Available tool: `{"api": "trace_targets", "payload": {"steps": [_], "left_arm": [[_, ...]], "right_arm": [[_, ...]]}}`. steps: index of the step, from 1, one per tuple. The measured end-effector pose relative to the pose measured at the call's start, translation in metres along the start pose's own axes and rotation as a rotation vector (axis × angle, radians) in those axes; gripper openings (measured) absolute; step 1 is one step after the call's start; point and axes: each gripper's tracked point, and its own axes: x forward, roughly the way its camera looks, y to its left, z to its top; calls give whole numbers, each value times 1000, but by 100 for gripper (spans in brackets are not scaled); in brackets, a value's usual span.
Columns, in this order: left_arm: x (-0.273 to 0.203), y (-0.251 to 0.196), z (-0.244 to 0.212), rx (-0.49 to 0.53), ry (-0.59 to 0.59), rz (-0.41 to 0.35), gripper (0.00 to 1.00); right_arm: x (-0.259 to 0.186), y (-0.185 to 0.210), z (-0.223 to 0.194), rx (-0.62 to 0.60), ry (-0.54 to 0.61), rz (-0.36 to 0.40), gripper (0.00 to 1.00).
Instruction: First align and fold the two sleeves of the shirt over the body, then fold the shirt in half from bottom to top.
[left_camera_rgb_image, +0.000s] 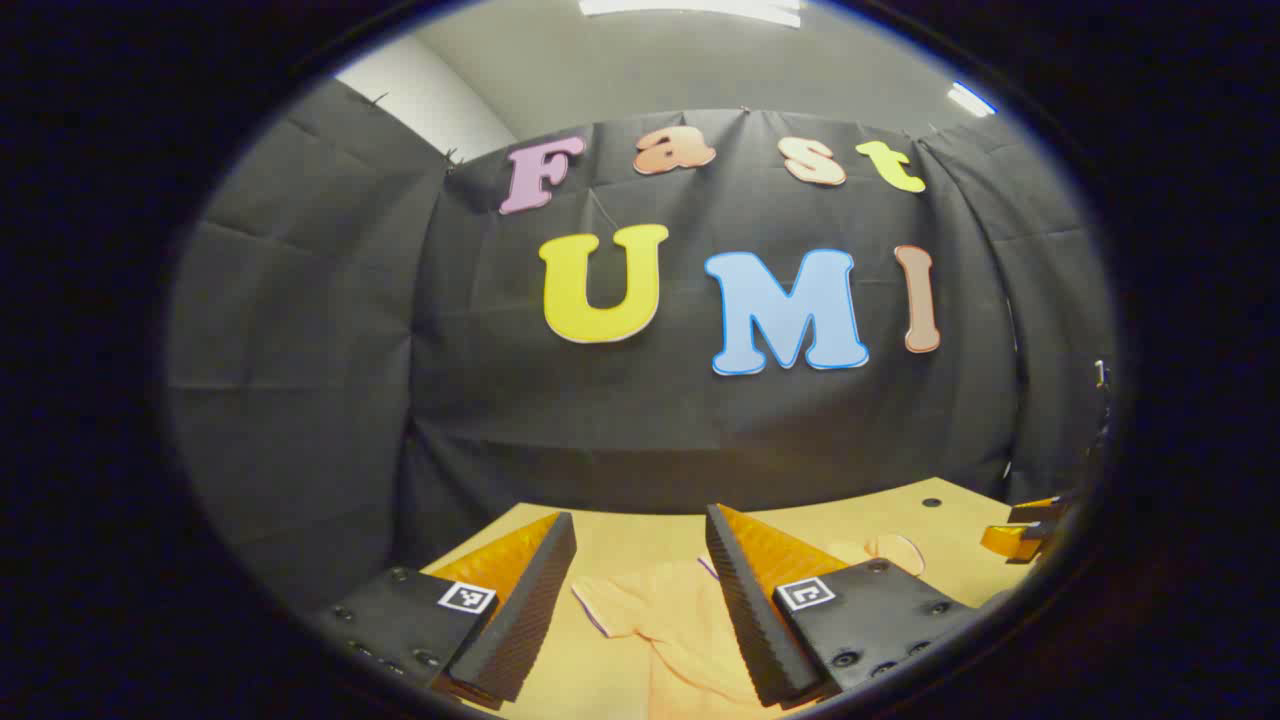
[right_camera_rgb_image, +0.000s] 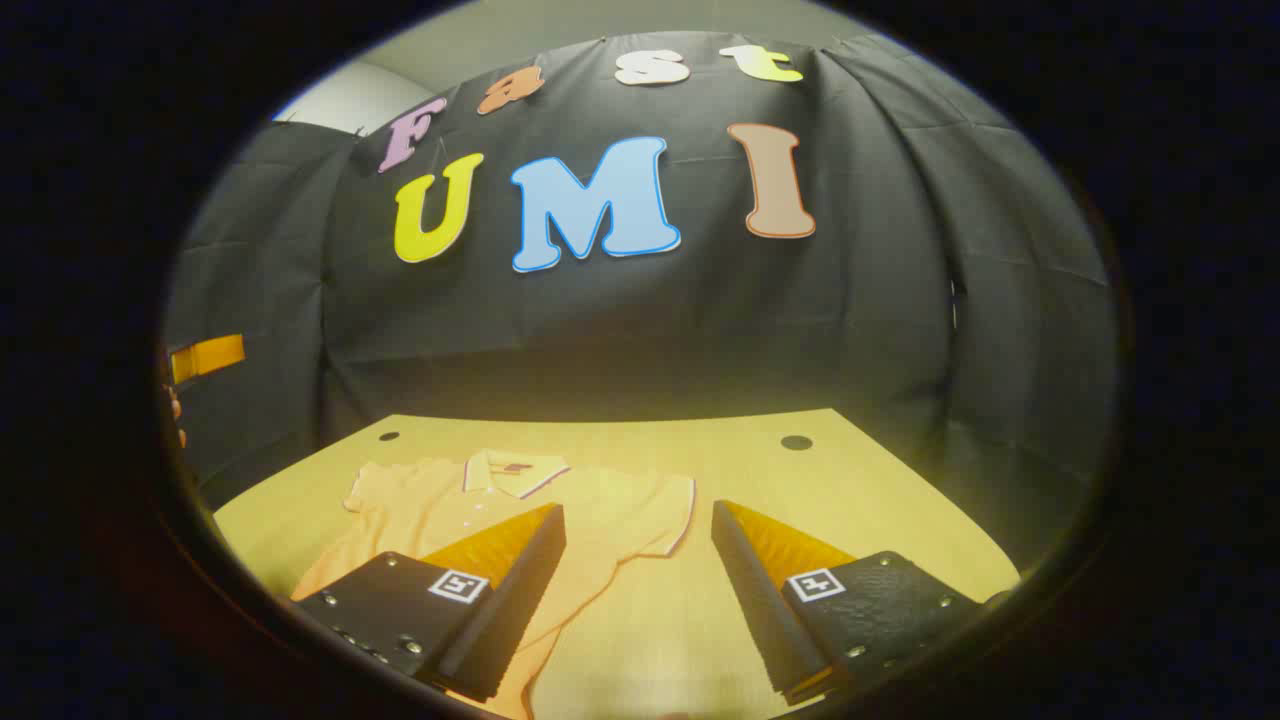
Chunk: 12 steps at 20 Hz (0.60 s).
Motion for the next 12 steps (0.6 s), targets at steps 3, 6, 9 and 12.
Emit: {"api": "trace_targets", "payload": {"steps": [3,6,9,12], "left_arm": [[19,10,-26,-24,31,13,83],[29,19,-49,-12,57,28,83],[32,25,-63,6,71,47,91],[36,25,-71,-3,77,48,85]], "right_arm": [[13,-7,4,-14,-11,-24,93],[23,-10,1,-1,0,-33,95],[30,-12,-1,-3,10,-36,95],[34,-14,1,-22,7,-47,93]]}}
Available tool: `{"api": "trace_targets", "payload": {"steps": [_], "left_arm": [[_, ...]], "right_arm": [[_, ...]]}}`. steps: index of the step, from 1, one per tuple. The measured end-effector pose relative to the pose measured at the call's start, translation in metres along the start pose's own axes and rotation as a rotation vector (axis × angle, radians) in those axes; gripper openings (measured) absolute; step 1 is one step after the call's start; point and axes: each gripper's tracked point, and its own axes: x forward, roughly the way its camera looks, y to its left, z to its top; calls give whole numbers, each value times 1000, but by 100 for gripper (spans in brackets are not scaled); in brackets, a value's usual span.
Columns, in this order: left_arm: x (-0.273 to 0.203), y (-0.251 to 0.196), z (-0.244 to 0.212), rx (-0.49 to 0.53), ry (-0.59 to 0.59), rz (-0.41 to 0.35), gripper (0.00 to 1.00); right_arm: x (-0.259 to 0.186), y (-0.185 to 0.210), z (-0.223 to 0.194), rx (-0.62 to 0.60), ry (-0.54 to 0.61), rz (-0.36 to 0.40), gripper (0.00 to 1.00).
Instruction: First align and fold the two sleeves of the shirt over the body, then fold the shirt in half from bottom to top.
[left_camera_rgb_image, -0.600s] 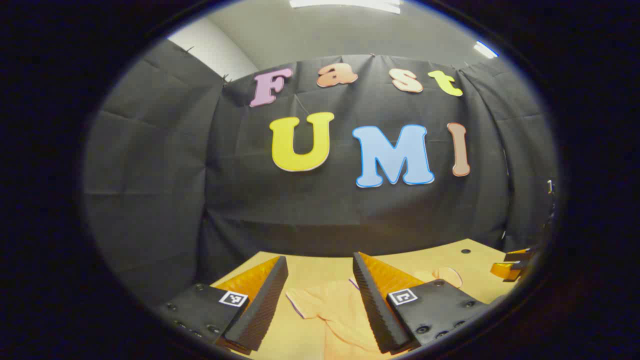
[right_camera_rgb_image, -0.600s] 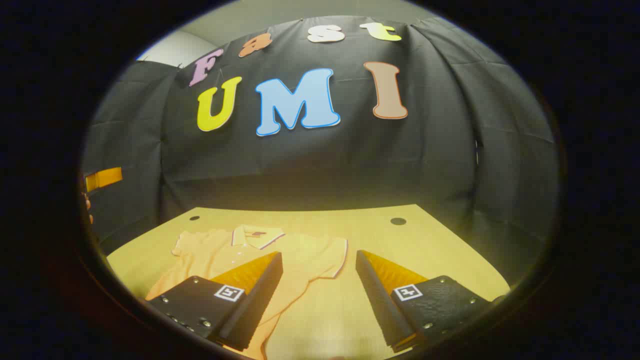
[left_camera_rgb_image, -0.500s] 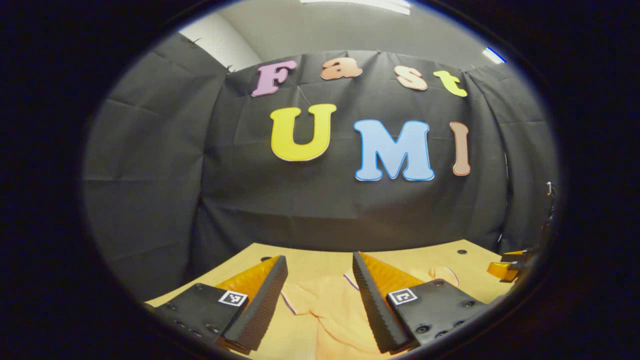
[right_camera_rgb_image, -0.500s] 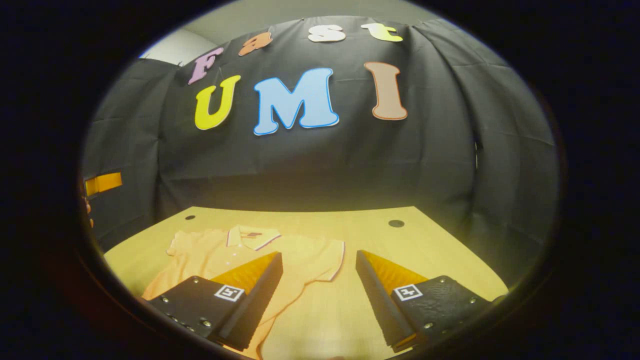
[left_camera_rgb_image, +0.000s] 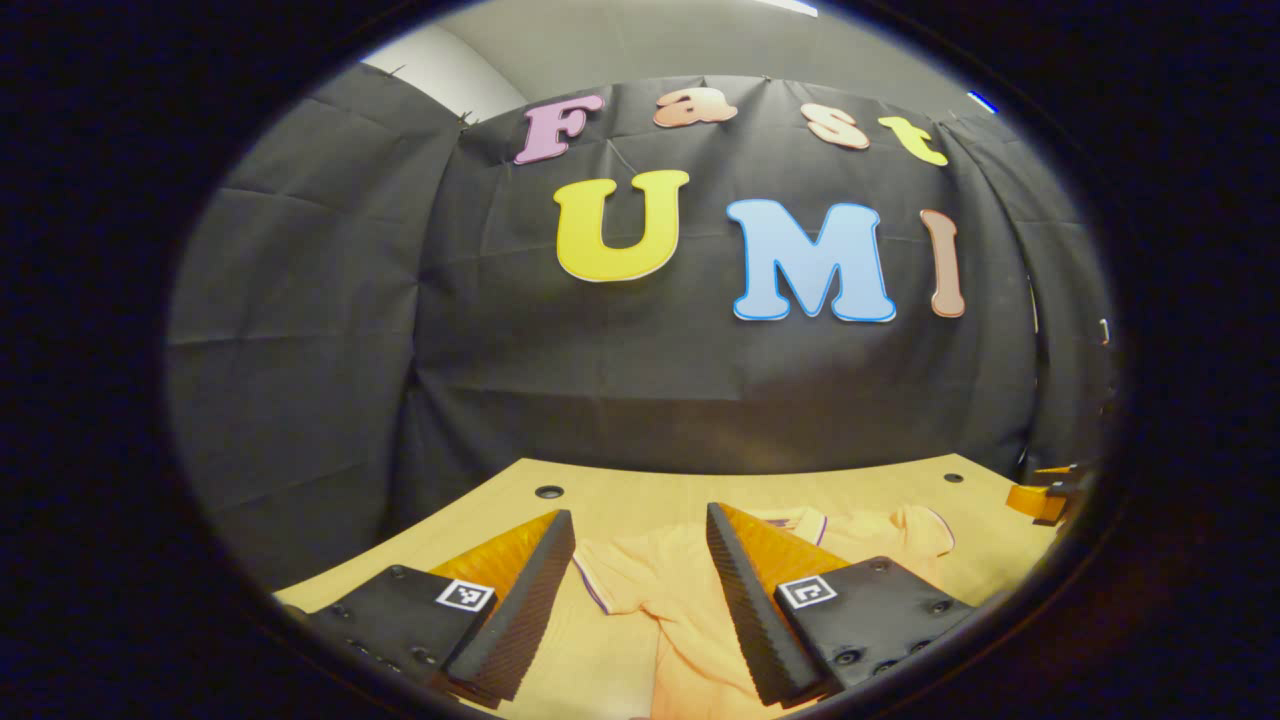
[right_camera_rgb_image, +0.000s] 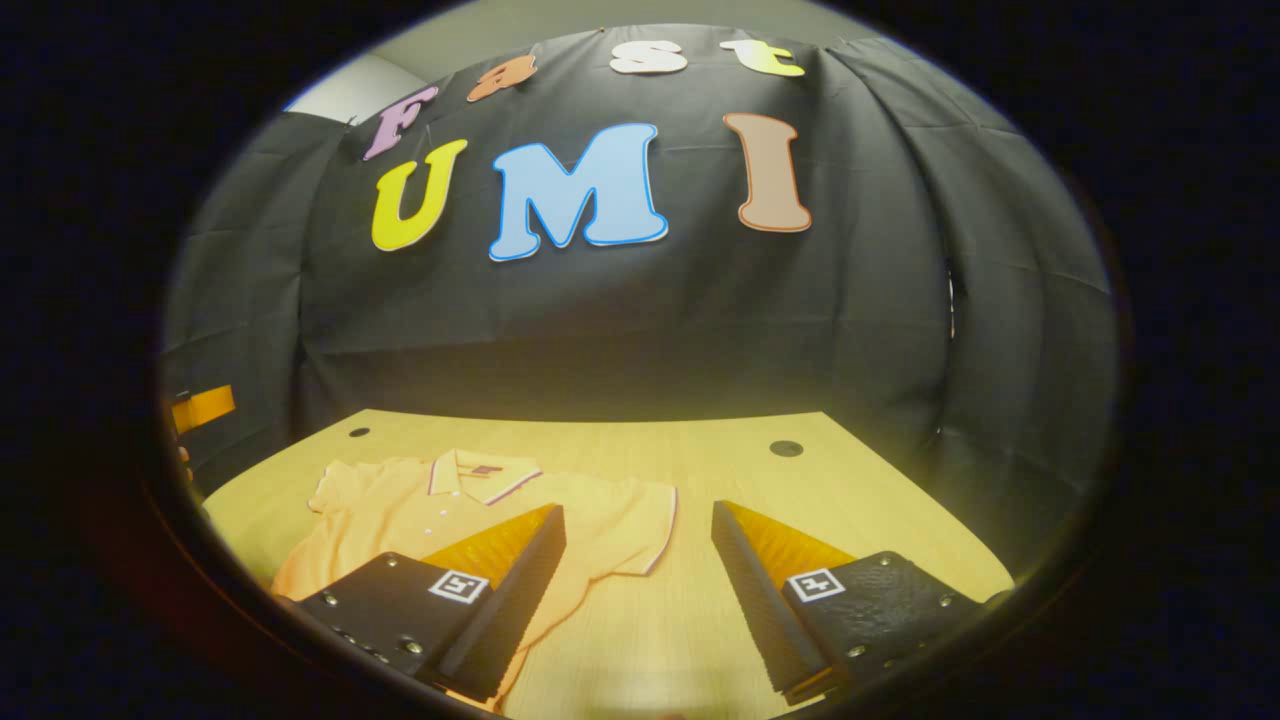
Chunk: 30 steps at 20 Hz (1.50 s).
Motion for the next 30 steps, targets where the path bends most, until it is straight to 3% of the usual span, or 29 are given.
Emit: {"api": "trace_targets", "payload": {"steps": [10,20,29,30], "left_arm": [[0,-8,-15,28,15,-31,87],[-8,-14,-48,56,62,-64,85],[-9,-3,-64,45,88,-57,85],[-9,-3,-66,41,89,-55,85]], "right_arm": [[41,-12,-14,-13,46,-63,93],[119,-17,-74,-16,281,-74,92],[133,-13,-110,35,433,-49,91],[132,-12,-108,25,428,-45,84]]}}
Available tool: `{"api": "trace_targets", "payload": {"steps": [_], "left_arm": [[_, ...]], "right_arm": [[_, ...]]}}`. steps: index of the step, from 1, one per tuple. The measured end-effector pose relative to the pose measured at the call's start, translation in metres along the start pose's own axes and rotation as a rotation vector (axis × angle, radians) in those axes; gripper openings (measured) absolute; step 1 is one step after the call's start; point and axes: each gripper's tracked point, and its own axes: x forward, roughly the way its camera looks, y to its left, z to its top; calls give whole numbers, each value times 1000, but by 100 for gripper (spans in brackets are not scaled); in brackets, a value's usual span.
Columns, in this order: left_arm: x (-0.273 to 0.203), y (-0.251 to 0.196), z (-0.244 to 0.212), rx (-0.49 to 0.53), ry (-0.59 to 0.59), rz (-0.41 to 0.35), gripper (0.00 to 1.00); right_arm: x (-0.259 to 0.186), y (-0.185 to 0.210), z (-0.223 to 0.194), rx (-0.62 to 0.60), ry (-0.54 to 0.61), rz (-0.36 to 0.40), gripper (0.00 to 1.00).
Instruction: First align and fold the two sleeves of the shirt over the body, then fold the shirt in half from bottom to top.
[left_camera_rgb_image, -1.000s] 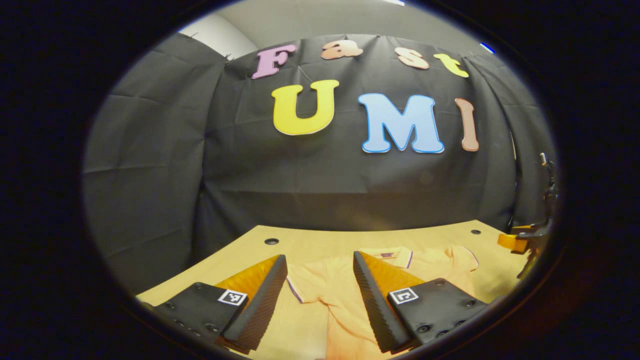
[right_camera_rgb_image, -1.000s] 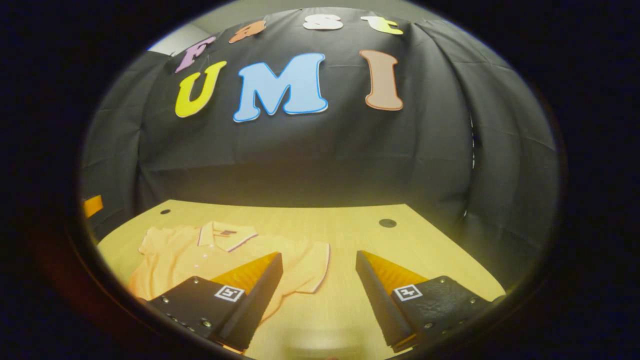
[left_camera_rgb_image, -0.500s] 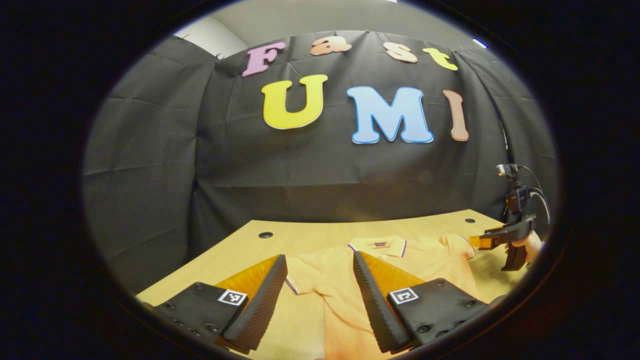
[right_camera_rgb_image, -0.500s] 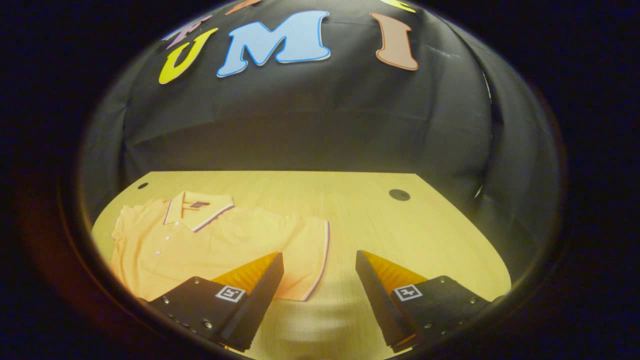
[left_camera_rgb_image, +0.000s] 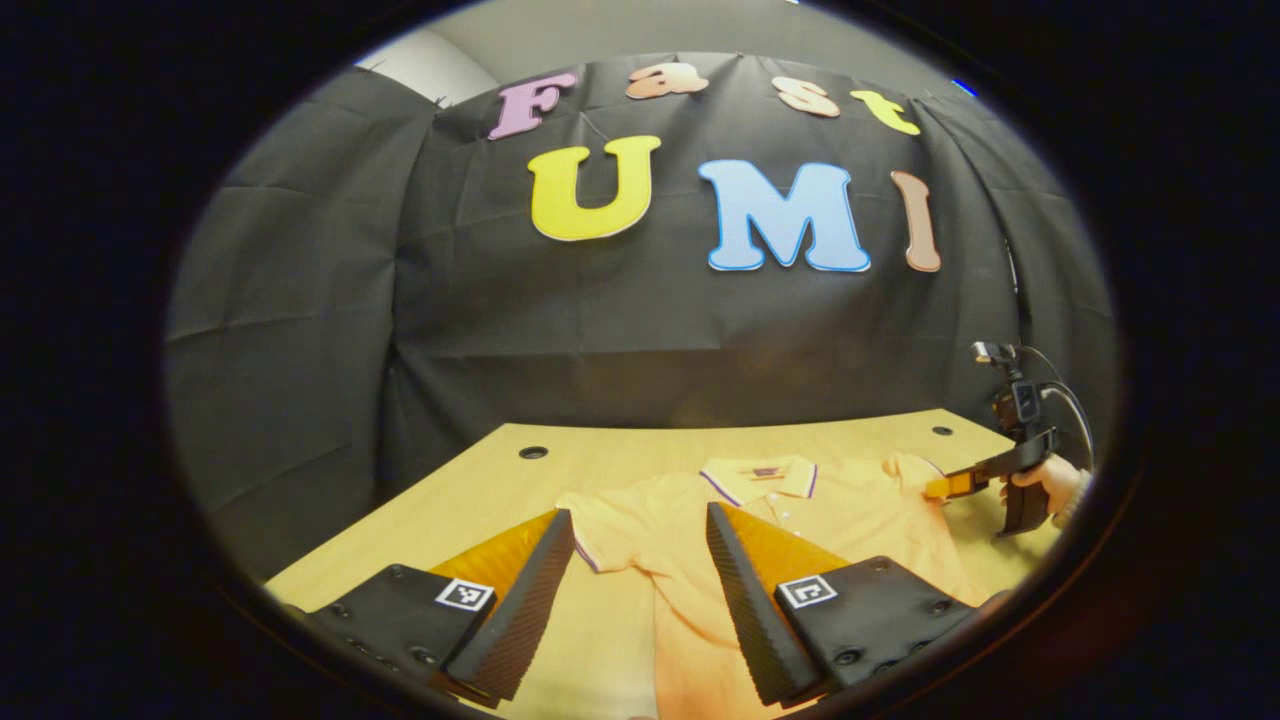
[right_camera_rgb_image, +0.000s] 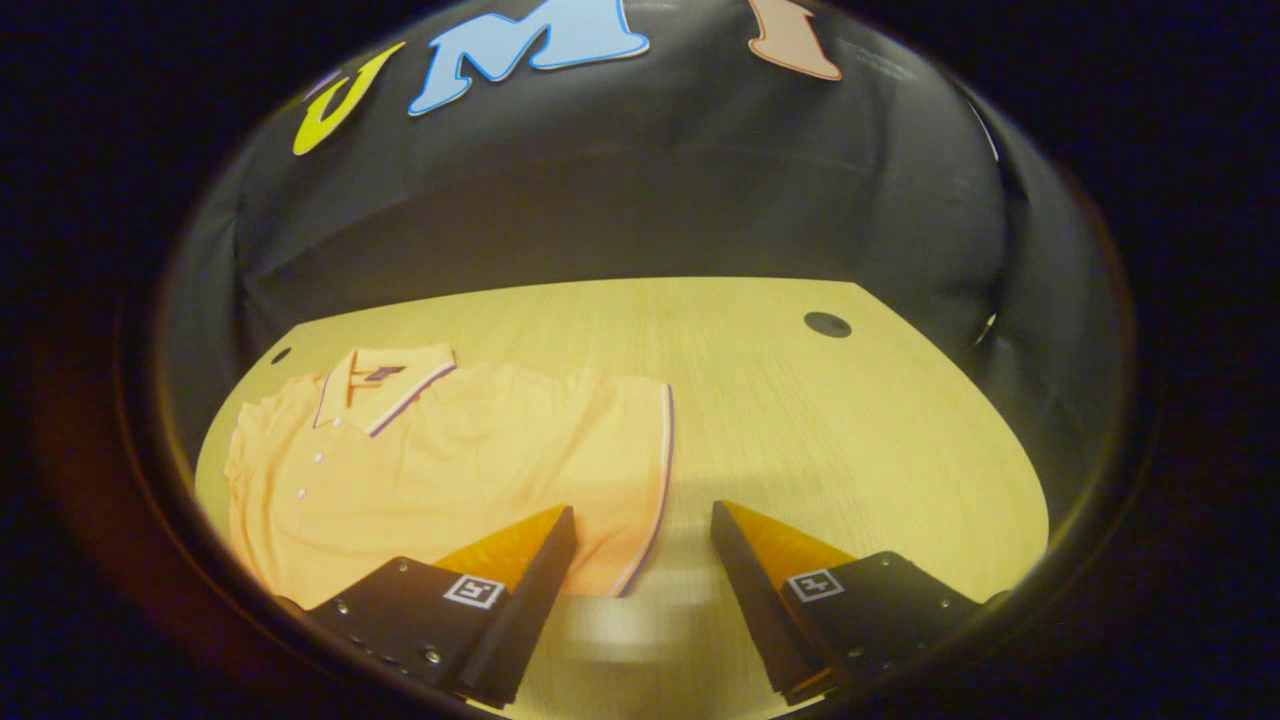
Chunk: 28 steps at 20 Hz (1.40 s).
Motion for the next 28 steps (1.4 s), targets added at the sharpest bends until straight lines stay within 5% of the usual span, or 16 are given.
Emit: {"api": "trace_targets", "payload": {"steps": [1,4,6,7,12,17,23,28], "left_arm": [[0,0,-1,-6,2,-2,85],[0,-3,-7,-23,11,-8,85],[1,0,-11,-22,21,-2,85],[1,3,-13,-19,24,5,88],[1,23,-19,8,36,42,91],[2,40,-30,7,52,73,91],[2,69,-49,14,82,132,91],[11,81,-65,10,113,152,85]], "right_arm": [[1,3,-1,-6,3,16,86],[0,12,-2,10,14,54,62],[-1,15,-1,45,23,59,9],[-1,16,1,47,20,55,6],[-11,24,23,12,-62,42,5],[-27,71,55,-75,-153,105,5],[-34,136,24,-222,-123,237,5],[-33,160,-2,-337,-85,250,5]]}}
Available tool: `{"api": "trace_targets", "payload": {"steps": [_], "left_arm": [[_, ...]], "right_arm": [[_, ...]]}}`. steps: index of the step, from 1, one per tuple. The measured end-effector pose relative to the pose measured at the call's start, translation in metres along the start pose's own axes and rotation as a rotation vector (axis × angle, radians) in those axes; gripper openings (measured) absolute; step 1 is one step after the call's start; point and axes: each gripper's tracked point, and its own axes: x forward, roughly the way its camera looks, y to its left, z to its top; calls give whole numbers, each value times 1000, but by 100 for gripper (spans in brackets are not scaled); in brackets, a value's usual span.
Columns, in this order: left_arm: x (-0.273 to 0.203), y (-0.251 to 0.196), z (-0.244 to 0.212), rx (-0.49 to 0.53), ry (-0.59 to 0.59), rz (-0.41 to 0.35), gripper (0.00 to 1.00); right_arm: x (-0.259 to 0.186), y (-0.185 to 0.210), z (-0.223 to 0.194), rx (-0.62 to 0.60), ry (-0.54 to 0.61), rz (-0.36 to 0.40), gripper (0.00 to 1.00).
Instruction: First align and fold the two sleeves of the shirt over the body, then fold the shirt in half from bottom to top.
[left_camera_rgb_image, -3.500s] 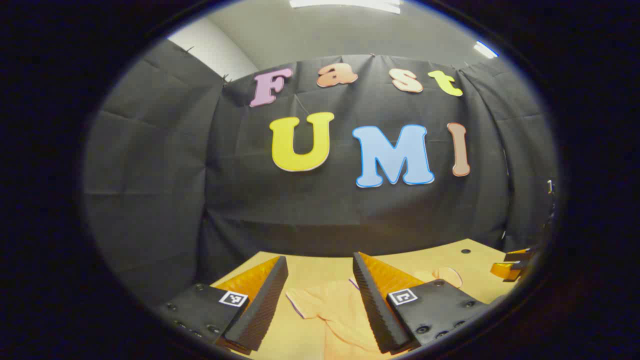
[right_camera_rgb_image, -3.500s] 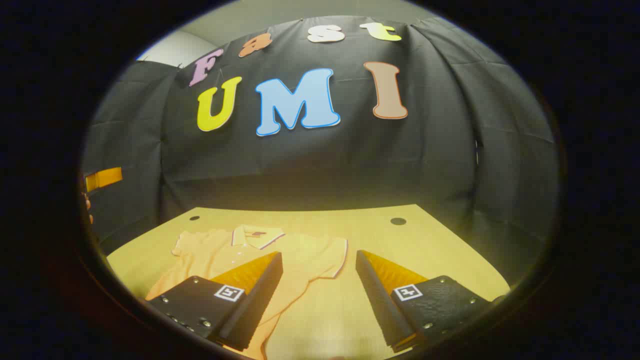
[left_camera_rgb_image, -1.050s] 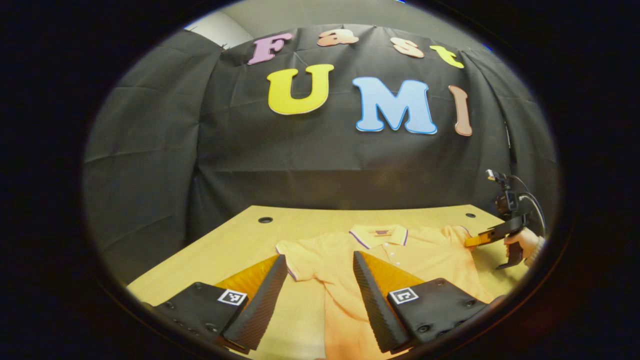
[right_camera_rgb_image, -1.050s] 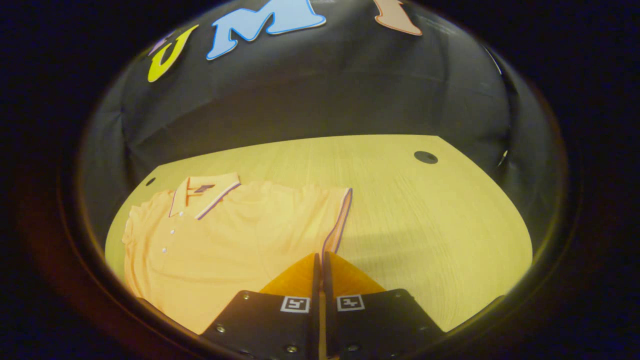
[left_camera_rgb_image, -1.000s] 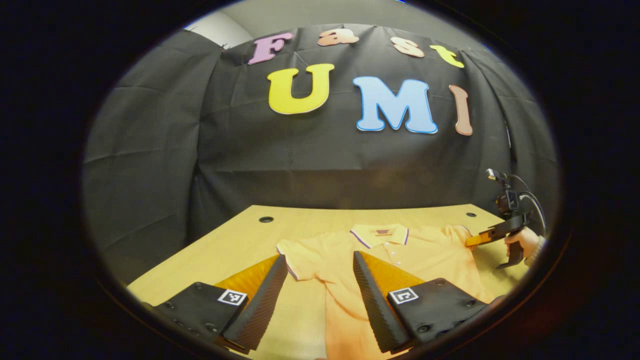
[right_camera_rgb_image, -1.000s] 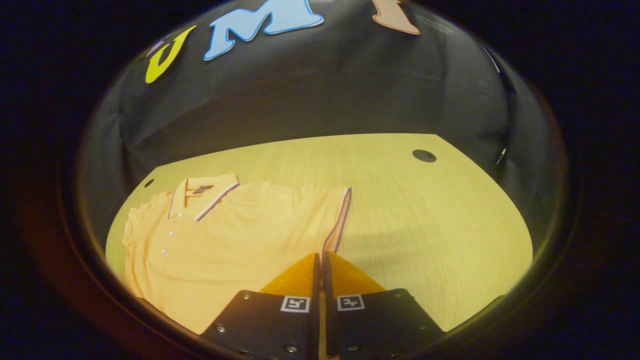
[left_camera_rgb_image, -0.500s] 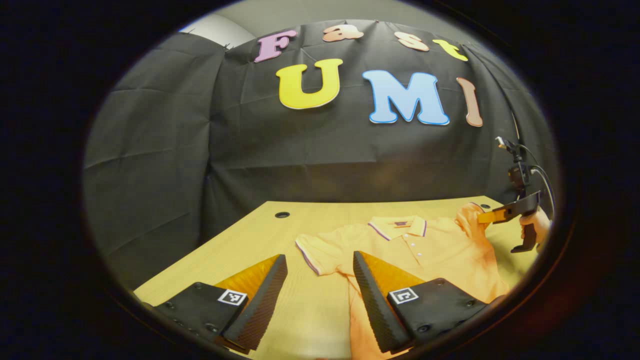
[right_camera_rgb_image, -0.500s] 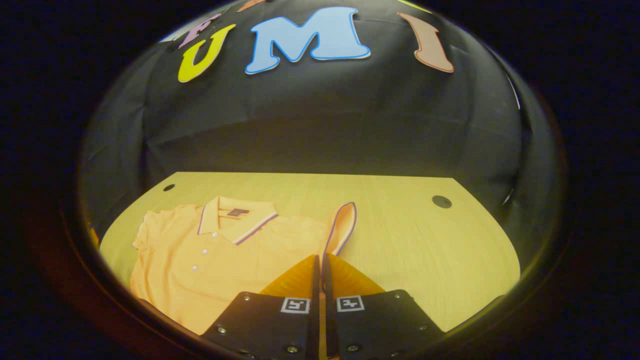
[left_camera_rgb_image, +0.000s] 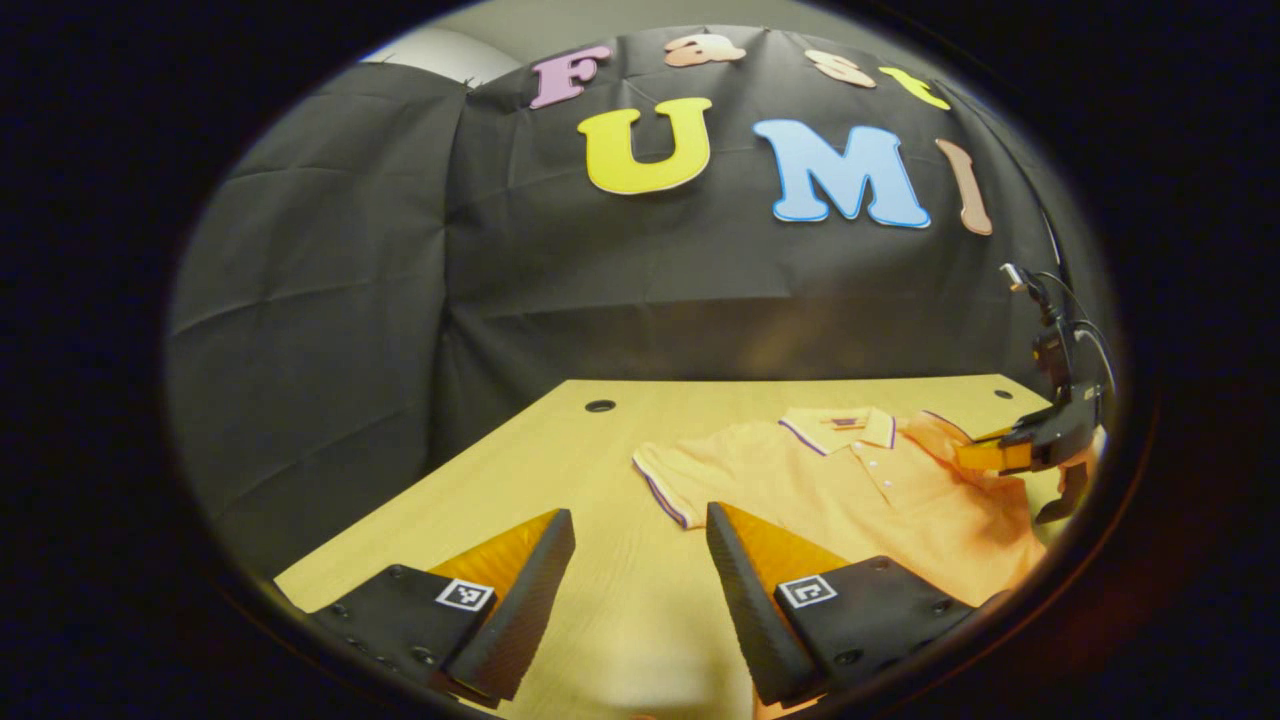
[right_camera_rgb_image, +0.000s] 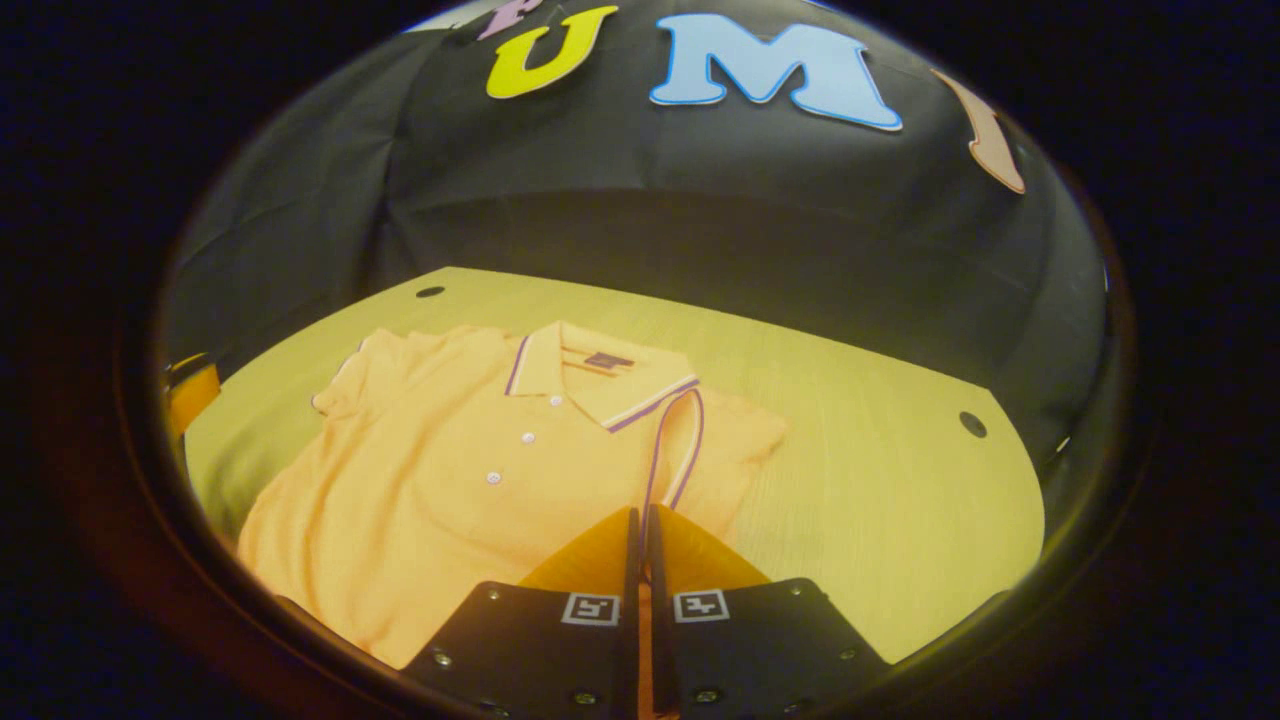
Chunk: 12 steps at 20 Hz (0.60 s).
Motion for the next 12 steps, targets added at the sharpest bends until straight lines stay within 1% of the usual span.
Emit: {"api": "trace_targets", "payload": {"steps": [2,5,6,7,8,10,11,12], "left_arm": [[4,2,-6,-6,15,2,85],[11,5,-16,-9,41,9,85],[14,7,-19,-12,44,10,85],[16,8,-21,-16,46,7,85],[18,8,-22,-15,48,3,85],[26,4,-22,1,46,-3,85],[33,0,-19,18,46,-6,88],[41,-5,-17,40,45,-12,88]], "right_arm": [[0,1,-1,-42,3,-15,5],[-4,3,1,-92,-7,-23,11],[-5,5,2,-94,-10,-16,16],[-6,8,4,-89,-13,-7,25],[-7,9,5,-83,-15,-3,40],[-12,7,10,-77,-28,-5,41],[-15,6,14,-75,-40,-6,41],[-19,7,18,-74,-54,-5,40]]}}
